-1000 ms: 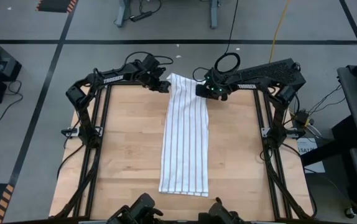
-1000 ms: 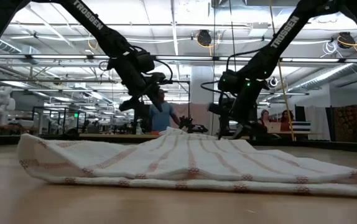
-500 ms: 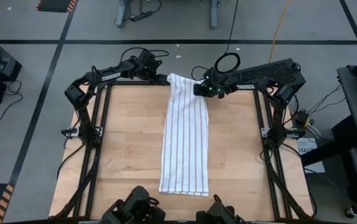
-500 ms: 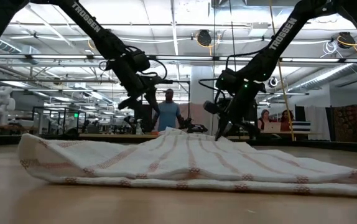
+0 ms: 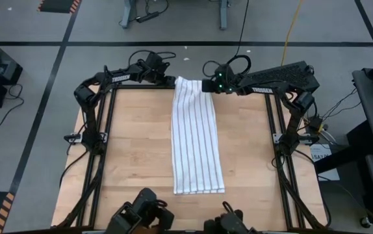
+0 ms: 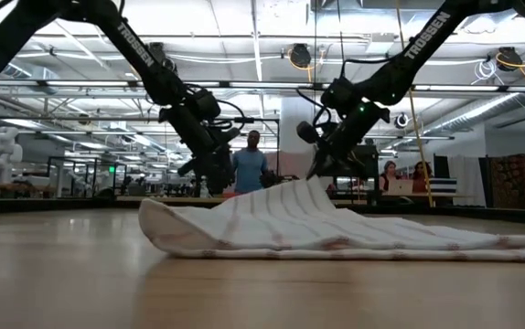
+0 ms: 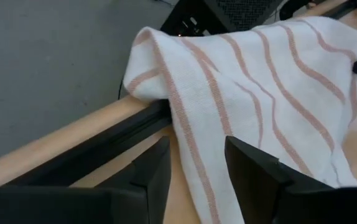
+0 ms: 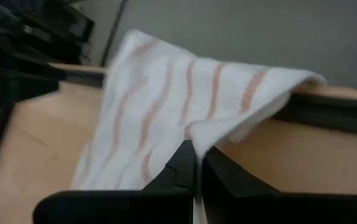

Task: Roll towel into tight, uniform cylinder
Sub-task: Fold the white brown kitchen towel

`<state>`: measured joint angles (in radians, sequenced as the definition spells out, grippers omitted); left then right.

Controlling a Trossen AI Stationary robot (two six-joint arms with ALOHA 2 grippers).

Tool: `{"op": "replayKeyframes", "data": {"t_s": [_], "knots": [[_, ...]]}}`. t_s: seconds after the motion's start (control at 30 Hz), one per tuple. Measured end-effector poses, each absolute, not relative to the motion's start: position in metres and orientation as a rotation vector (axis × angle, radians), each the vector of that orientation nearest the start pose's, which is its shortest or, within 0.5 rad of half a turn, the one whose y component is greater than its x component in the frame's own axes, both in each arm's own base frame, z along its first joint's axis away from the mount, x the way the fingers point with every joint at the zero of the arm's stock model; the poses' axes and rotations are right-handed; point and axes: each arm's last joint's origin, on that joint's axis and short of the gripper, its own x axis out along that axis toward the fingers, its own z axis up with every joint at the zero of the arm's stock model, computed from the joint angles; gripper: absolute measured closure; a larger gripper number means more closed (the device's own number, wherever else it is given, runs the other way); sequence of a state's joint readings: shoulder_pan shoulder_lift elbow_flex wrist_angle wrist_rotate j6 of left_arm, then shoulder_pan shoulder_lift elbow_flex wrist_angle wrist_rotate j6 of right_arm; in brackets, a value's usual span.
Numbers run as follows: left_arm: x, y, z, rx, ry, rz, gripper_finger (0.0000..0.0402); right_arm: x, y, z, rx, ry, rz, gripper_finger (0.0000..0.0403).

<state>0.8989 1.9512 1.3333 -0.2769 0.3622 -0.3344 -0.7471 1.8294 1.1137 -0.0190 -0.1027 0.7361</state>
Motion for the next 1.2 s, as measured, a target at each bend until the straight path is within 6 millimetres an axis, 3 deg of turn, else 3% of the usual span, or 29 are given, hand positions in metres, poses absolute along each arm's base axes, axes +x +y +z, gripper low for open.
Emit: {"op": "replayKeyframes", "data": {"t_s": [0.27,0.5,0.63,0.87,1.0,1.13,1.2], "knots": [[0.266,0.314,0.179,-0.876,0.659,0.634,0.0253,0.284,-0.257,0.182,0.929,0.434,-0.843,0.0400],[0.268,0.316,0.156,-1.057,0.676,0.583,0.0252,0.288,-0.252,0.202,0.856,0.369,-0.780,0.0400],[0.278,0.311,0.145,-1.047,0.701,0.551,0.0241,0.287,-0.252,0.201,0.860,0.378,-0.779,0.0400],[0.289,0.306,0.144,-0.966,0.689,0.582,0.0247,0.287,-0.252,0.200,0.859,0.387,-0.776,0.0401],[0.292,0.307,0.146,-0.939,0.672,0.594,0.0285,0.287,-0.252,0.200,0.859,0.388,-0.775,0.0401],[0.290,0.307,0.145,-0.948,0.683,0.616,0.0373,0.287,-0.251,0.200,0.863,0.392,-0.756,0.0401],[0.284,0.306,0.148,-1.021,0.703,0.650,0.0391,0.287,-0.251,0.200,0.870,0.396,-0.743,0.0400]]}}
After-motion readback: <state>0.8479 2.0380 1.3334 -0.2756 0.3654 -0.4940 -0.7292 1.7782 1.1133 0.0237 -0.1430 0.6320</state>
